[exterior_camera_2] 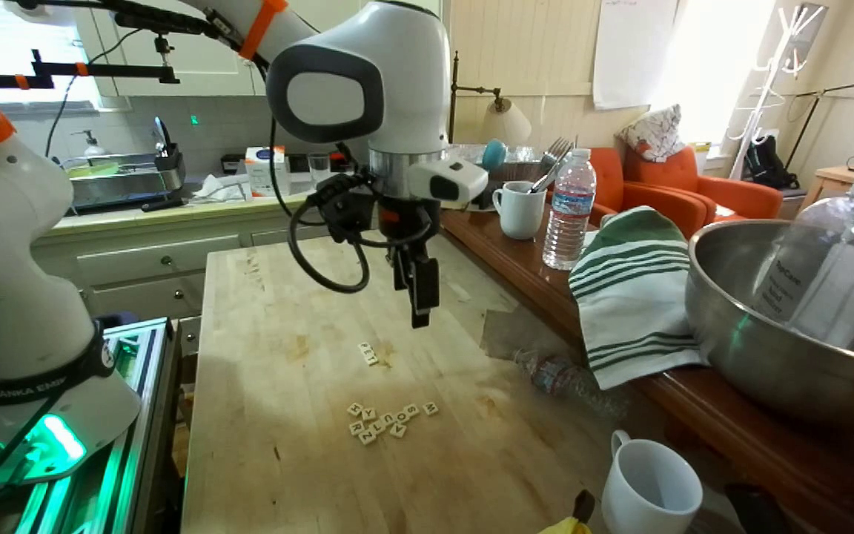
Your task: Put one letter block to in the line to make a word
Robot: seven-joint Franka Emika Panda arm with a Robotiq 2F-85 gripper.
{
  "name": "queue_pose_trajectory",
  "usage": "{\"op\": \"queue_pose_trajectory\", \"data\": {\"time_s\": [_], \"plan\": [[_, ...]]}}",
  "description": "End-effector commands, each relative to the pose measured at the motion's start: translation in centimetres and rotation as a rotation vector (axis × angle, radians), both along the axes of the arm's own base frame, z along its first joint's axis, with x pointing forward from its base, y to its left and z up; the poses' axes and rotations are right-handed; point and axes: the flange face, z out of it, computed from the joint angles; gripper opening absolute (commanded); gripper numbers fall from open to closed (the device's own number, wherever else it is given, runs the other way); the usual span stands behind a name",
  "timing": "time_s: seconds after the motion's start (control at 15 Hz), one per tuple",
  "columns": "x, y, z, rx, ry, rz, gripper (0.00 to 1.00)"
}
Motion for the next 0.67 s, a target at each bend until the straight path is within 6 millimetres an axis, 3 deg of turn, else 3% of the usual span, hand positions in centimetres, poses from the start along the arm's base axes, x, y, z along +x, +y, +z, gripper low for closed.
{"op": "queue_pose_trajectory", "data": {"time_s": [0.0,0.13,0.6], "plan": [[-0.3,-1.6,-3.4,-0.02,0.053,0.052,0.75],[-0.4,-2.0,-4.9,-0.016,0.085,0.072,0.68],[-0.8,-2.6,-9.1,0.007,0.141,0.184,0.13]]}}
